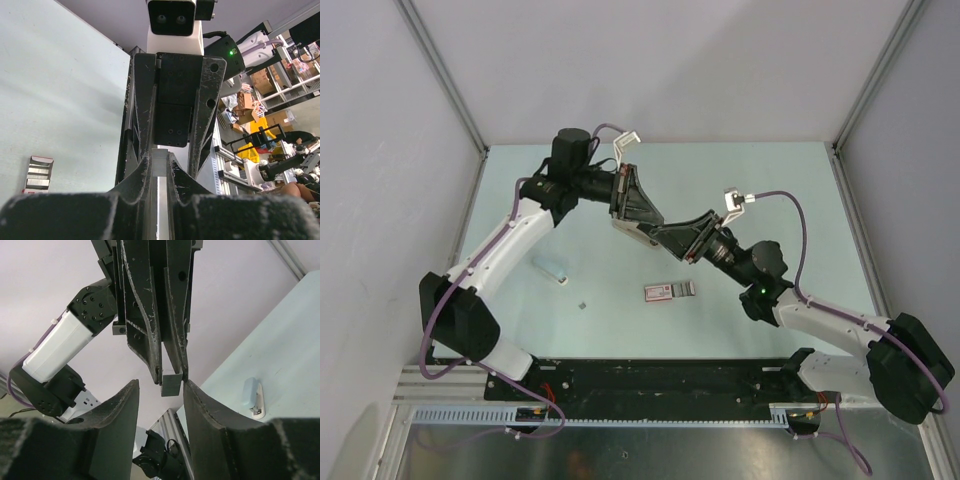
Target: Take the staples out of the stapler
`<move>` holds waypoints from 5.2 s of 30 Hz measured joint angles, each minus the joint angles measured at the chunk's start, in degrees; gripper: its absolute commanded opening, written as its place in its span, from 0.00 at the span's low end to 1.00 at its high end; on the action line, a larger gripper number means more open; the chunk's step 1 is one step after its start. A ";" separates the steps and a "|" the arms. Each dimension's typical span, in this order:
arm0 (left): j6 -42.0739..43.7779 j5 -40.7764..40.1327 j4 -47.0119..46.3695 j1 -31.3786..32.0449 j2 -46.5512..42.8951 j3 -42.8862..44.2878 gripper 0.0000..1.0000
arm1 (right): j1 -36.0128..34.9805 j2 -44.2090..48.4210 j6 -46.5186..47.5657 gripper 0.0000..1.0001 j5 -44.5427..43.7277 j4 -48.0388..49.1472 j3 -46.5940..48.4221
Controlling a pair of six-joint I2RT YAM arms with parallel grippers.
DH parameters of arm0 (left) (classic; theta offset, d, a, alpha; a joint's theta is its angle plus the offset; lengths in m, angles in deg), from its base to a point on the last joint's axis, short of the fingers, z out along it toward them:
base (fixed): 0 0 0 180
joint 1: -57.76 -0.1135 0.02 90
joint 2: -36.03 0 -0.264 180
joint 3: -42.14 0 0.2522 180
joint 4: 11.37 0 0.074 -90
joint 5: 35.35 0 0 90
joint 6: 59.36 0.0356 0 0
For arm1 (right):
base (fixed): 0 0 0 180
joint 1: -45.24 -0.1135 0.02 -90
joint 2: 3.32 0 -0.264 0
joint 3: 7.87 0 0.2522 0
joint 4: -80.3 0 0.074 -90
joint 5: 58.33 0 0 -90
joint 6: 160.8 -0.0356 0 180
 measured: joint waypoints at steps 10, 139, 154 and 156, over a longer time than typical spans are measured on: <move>0.00 -0.02 -0.44 -0.50 -0.46 -0.85 0.13 | -0.13 0.00 0.11 0.34 -0.11 -0.46 0.00; 31.58 -38.18 15.34 -2.62 -9.53 -18.64 0.71 | -12.76 -20.39 16.70 0.24 -38.88 -73.70 15.47; 41.33 -46.64 15.47 5.16 -7.54 -22.73 0.66 | 3.61 -11.56 16.15 0.22 -28.00 -67.76 8.68; 44.22 -48.22 15.50 6.38 -4.98 -22.97 0.65 | 6.43 -10.21 15.28 0.22 -23.87 -65.42 5.75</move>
